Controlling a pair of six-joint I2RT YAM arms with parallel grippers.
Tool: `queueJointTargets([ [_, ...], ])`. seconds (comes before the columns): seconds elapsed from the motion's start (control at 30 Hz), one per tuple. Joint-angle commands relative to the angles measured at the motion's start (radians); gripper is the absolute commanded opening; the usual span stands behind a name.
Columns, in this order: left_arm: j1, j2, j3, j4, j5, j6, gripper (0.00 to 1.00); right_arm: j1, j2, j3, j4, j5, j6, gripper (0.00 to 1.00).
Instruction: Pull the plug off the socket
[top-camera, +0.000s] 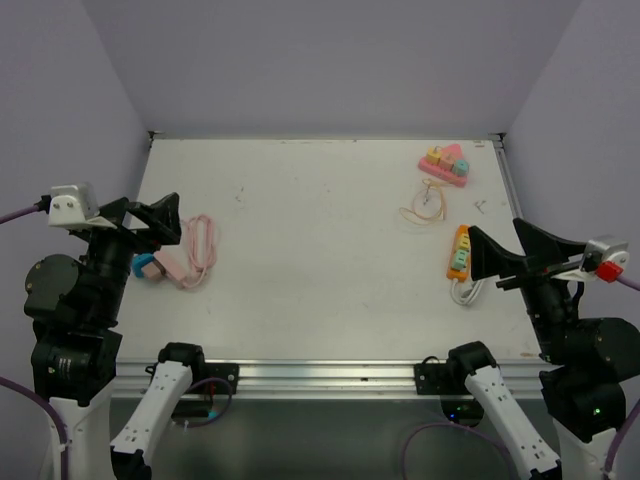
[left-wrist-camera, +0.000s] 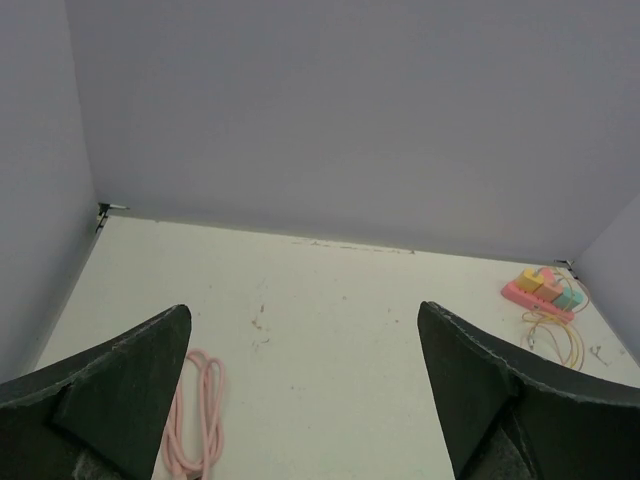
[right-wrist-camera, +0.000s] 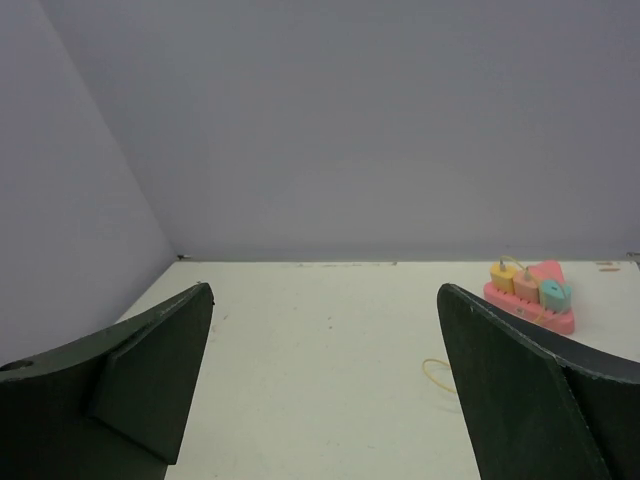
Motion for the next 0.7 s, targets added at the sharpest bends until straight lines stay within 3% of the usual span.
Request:
queueJointTargets([
  [0.0,-0.005,0.006,-0.003,0.034,0.015,-0.006,0.99,-0.003,0.009,-0.012,0.047,-0.012,0.013,0.99],
  [0.33,-0.004,0.015,-0.009,0.032,-0.003,-0.012,1.0,-0.003,0.044,-0.013,0.041,-0.049,0.025,0.99],
  [0.67,-0.005,0.049,-0.124,0.02,-0.08,-0.068,1.0,-0.004,0.129,-0.03,-0.056,-0.081,0.036,0.99],
])
